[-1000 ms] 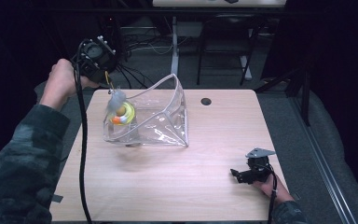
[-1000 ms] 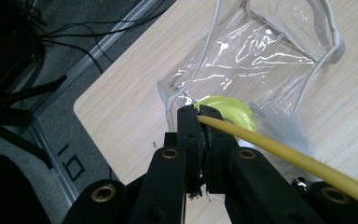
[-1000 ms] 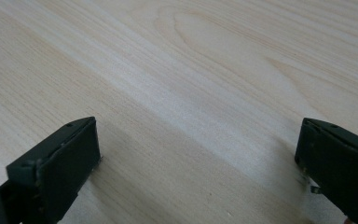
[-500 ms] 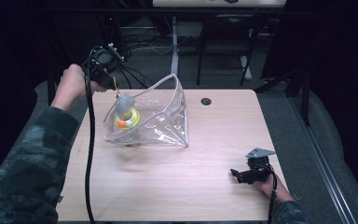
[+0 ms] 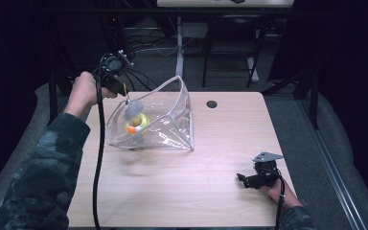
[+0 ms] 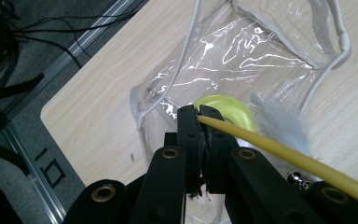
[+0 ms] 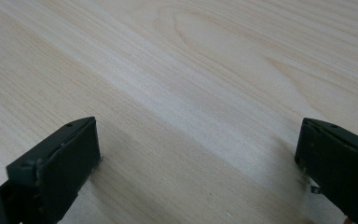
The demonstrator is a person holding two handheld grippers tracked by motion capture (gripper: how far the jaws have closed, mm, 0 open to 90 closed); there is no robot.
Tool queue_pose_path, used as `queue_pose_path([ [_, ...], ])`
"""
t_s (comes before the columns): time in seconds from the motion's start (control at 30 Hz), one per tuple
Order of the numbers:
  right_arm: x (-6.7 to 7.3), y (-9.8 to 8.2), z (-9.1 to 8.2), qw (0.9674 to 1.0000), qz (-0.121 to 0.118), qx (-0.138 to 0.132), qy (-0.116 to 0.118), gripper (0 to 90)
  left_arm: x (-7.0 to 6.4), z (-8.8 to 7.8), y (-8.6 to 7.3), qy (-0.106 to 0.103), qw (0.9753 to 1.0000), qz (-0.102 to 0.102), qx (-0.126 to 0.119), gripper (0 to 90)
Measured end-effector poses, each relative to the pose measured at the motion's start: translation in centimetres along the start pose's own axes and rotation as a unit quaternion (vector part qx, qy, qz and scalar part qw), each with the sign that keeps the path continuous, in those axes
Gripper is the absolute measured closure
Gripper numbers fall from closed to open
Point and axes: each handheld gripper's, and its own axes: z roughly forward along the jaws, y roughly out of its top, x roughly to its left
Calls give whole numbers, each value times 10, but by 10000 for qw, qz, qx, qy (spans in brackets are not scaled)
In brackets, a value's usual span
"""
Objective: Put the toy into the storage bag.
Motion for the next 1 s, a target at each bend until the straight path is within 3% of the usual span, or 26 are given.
queue_pose_path([
  [0.2,0,0,0,10000,2,-2,2,0,-3,12,2,-36,10000,27,24,880],
  [0.43,0,0,0,10000,3,0,4,0,-2,22,3,-132,9998,-117,-108,880],
  [0.77,0,0,0,10000,1,2,5,0,-5,36,2,-159,9998,-111,44,879],
  [1.0,0,0,0,10000,0,-2,6,0,-2,48,0,-226,9994,-214,138,880],
])
